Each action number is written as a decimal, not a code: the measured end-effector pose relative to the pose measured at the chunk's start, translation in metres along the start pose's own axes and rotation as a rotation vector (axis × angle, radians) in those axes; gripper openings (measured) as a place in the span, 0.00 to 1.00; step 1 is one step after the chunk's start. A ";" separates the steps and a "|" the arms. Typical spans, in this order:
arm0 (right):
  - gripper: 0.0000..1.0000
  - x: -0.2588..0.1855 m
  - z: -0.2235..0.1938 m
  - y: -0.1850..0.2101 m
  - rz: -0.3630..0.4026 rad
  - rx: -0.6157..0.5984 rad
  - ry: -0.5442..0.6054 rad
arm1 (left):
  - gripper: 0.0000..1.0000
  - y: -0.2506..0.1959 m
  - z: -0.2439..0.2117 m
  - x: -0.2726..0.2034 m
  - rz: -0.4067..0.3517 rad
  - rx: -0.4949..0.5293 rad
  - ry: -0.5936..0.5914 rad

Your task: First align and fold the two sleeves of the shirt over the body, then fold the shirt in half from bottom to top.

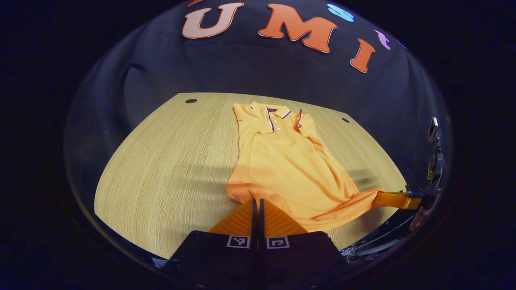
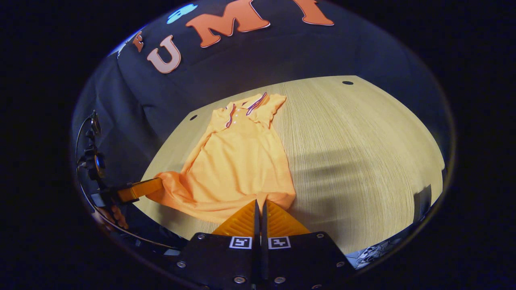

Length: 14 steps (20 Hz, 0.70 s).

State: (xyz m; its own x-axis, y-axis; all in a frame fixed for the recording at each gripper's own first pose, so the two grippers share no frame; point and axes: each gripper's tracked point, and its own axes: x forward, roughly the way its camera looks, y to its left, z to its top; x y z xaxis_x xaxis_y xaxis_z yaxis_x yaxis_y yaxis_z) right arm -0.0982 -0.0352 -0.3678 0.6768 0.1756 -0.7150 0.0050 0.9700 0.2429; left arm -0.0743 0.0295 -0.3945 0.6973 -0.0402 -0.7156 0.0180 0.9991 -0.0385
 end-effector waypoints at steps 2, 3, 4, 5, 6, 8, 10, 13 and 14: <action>0.00 0.001 0.014 0.003 0.015 -0.021 -0.013 | 0.01 -0.003 0.014 -0.001 0.000 -0.005 -0.022; 0.00 0.001 0.020 0.002 0.010 -0.030 -0.014 | 0.01 -0.005 0.021 -0.003 0.000 -0.005 -0.032; 0.00 0.001 0.026 0.003 0.009 -0.034 -0.018 | 0.01 -0.006 0.029 -0.004 0.001 -0.006 -0.040; 0.01 0.002 0.034 0.006 0.015 -0.032 -0.023 | 0.01 -0.007 0.035 -0.005 0.006 -0.006 -0.045; 0.01 0.002 0.043 0.008 0.026 -0.030 -0.028 | 0.01 -0.008 0.043 -0.005 0.005 -0.010 -0.051; 0.01 0.006 0.060 0.011 0.037 -0.031 -0.043 | 0.01 -0.011 0.059 -0.003 -0.002 -0.021 -0.065; 0.01 0.013 0.079 0.015 0.042 -0.035 -0.057 | 0.01 -0.012 0.075 0.002 -0.012 -0.034 -0.077; 0.01 0.021 0.107 0.016 0.044 -0.033 -0.074 | 0.01 -0.004 0.100 0.011 -0.025 -0.051 -0.093; 0.01 0.022 0.117 0.016 0.039 -0.030 -0.086 | 0.01 0.000 0.110 0.017 -0.029 -0.051 -0.102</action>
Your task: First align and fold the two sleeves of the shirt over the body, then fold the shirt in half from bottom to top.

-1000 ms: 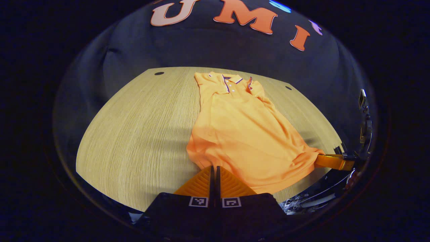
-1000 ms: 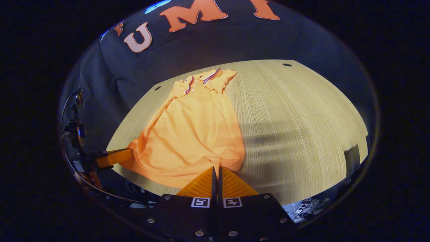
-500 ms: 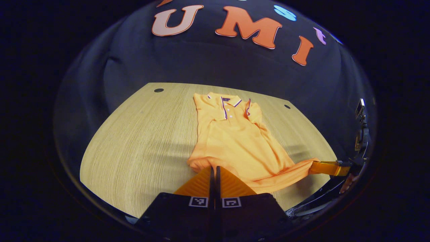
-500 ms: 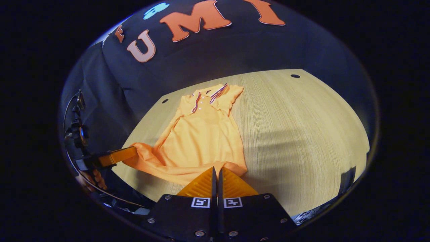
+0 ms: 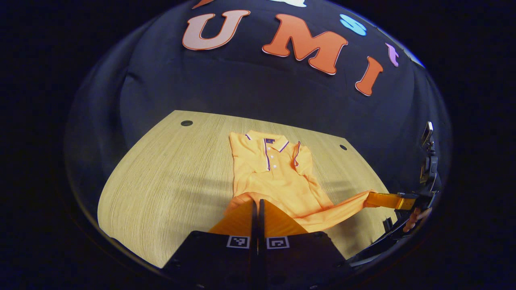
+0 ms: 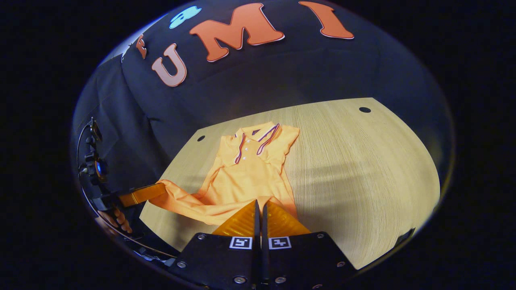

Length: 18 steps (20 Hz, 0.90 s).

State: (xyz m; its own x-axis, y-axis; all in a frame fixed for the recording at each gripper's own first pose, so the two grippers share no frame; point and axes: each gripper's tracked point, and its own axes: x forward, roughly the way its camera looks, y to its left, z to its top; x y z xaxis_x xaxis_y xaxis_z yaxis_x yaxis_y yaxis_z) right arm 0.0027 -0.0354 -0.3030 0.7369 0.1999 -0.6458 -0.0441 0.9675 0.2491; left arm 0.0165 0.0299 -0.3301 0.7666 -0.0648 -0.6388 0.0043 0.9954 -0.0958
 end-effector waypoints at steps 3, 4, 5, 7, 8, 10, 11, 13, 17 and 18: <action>0.01 0.021 0.026 0.004 -0.005 0.000 -0.016 | 0.01 0.003 0.028 0.016 -0.021 -0.012 -0.020; 0.01 0.028 0.033 0.004 -0.014 -0.003 -0.017 | 0.01 0.003 0.038 0.022 -0.032 -0.012 -0.025; 0.01 0.033 0.040 0.005 -0.018 -0.004 -0.018 | 0.01 0.005 0.048 0.030 -0.037 -0.007 -0.026; 0.01 0.045 0.057 0.010 -0.022 -0.006 -0.027 | 0.01 0.007 0.063 0.045 -0.048 0.000 -0.025; 0.01 0.051 0.065 0.012 -0.024 -0.008 -0.028 | 0.01 0.007 0.070 0.054 -0.057 0.002 -0.022; 0.01 0.065 0.081 0.011 -0.034 -0.019 -0.029 | 0.01 0.010 0.085 0.072 -0.067 0.009 -0.019; 0.01 0.073 0.088 0.013 -0.030 -0.021 -0.024 | 0.01 0.011 0.090 0.081 -0.072 0.013 -0.012; 0.01 0.089 0.097 0.009 -0.039 -0.020 -0.008 | 0.01 0.018 0.102 0.097 -0.082 0.015 -0.003; 0.01 0.121 0.117 -0.007 -0.083 -0.001 0.001 | 0.01 0.031 0.122 0.139 -0.102 0.023 0.038; 0.01 0.130 0.124 -0.011 -0.089 0.011 -0.001 | 0.01 0.033 0.127 0.148 -0.105 0.027 0.037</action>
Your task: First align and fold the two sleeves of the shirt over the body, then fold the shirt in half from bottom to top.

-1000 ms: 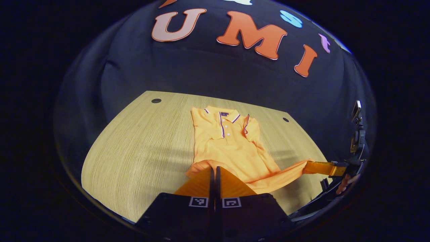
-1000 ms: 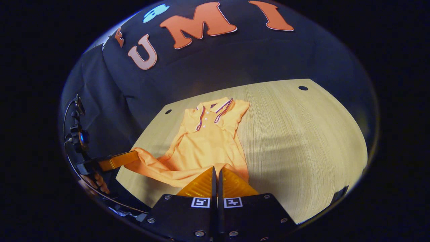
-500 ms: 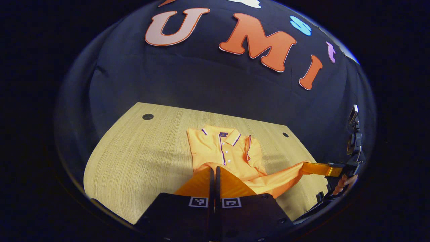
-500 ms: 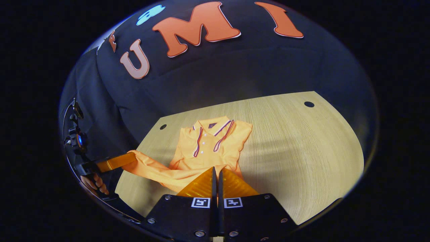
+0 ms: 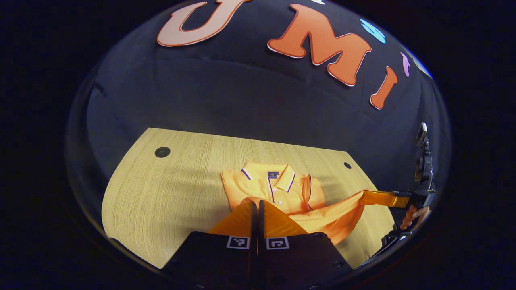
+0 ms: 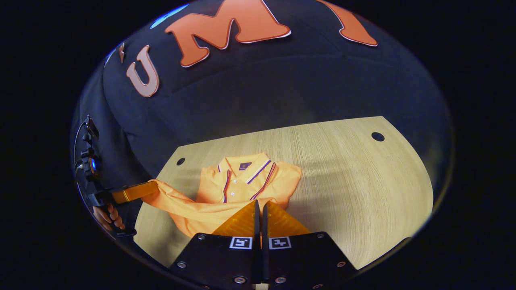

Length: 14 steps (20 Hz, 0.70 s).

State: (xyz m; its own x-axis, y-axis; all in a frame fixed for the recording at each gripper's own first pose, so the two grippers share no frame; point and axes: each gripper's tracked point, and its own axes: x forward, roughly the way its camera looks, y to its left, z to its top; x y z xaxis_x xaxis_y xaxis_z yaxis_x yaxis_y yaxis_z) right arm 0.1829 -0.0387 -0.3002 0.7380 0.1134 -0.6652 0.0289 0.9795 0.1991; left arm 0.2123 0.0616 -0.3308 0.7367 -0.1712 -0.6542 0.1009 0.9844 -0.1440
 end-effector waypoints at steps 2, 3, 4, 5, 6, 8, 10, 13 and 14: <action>0.01 0.017 0.013 -0.004 -0.015 0.017 -0.003 | 0.01 0.007 0.012 0.021 -0.007 -0.004 0.004; 0.00 0.026 0.018 -0.007 -0.025 0.018 -0.002 | 0.01 0.012 0.017 0.031 -0.008 -0.010 0.012; 0.01 0.034 0.023 -0.009 -0.032 0.021 -0.006 | 0.01 0.019 0.024 0.042 -0.004 -0.020 0.007; 0.01 0.043 0.033 -0.009 -0.038 0.023 -0.012 | 0.01 0.022 0.030 0.052 -0.008 -0.033 0.009; 0.00 0.053 0.041 -0.010 -0.043 0.024 -0.019 | 0.01 0.025 0.034 0.062 -0.011 -0.042 0.016; 0.01 0.072 0.052 -0.014 -0.065 0.014 -0.022 | 0.00 0.036 0.045 0.082 -0.011 -0.034 0.024; 0.01 0.090 0.056 -0.017 -0.084 0.004 -0.009 | 0.00 0.046 0.048 0.100 0.005 -0.032 0.037; 0.01 0.115 0.052 -0.024 -0.119 -0.019 0.027 | 0.00 0.055 0.038 0.128 0.014 -0.040 0.092; 0.01 0.123 0.048 -0.026 -0.128 -0.020 0.046 | 0.01 0.059 0.033 0.137 0.033 -0.031 0.112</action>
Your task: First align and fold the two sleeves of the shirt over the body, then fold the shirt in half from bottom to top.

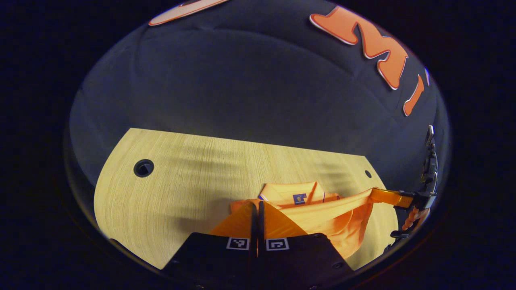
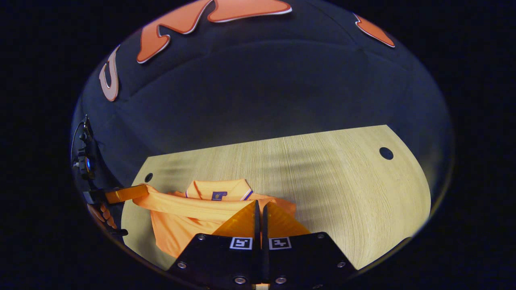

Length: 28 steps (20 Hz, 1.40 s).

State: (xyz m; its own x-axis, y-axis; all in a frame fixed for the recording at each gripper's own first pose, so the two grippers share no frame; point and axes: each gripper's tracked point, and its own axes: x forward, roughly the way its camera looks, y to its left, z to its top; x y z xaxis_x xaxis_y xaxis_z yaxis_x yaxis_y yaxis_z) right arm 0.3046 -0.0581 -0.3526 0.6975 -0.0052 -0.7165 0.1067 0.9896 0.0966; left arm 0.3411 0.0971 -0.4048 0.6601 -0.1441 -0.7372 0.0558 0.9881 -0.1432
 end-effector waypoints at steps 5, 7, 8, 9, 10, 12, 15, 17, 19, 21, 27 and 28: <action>0.09 0.011 -0.002 0.000 -0.031 0.011 0.023 | 0.09 -0.004 0.004 0.019 -0.003 0.007 -0.019; 0.25 0.012 0.003 -0.012 -0.076 0.014 -0.004 | 0.34 0.000 0.013 0.017 0.021 0.026 -0.065; 0.28 0.008 0.004 -0.014 -0.082 0.017 -0.007 | 0.44 0.000 0.015 0.017 0.026 0.028 -0.073; 0.32 0.005 0.006 -0.018 -0.089 0.012 -0.014 | 0.52 0.000 0.015 0.012 0.022 0.029 -0.074; 0.36 -0.001 0.011 -0.021 -0.094 -0.001 -0.033 | 0.67 0.001 0.016 0.006 0.036 0.027 -0.076; 0.53 -0.020 0.022 -0.024 -0.106 -0.022 -0.086 | 0.98 -0.001 0.024 -0.009 0.054 0.023 -0.100; 0.67 -0.054 0.032 -0.021 -0.100 -0.040 -0.160 | 0.98 -0.008 0.026 -0.038 0.088 0.038 -0.145; 0.67 -0.079 0.030 -0.020 -0.093 -0.066 -0.193 | 0.98 -0.018 0.024 -0.061 0.107 0.063 -0.195; 0.75 -0.100 0.022 -0.013 -0.079 -0.104 -0.210 | 0.98 -0.031 0.016 -0.086 0.121 0.087 -0.256; 0.76 -0.119 0.013 -0.007 -0.069 -0.145 -0.233 | 0.98 -0.042 0.004 -0.107 0.135 0.087 -0.280; 0.76 -0.178 -0.007 0.021 -0.003 -0.188 -0.308 | 0.98 -0.070 -0.019 -0.163 0.170 0.090 -0.352; 0.76 -0.188 -0.012 0.026 0.009 -0.197 -0.317 | 0.98 -0.077 -0.023 -0.173 0.176 0.092 -0.362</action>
State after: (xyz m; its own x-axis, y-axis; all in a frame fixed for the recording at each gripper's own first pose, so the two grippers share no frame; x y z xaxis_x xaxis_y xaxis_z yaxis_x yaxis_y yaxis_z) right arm 0.1682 -0.0294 -0.2236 0.8861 -0.0102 -0.4634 -0.0175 0.9983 -0.0554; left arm 0.2055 0.0450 -0.2818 0.8855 0.0395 -0.4630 -0.0256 0.9990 0.0363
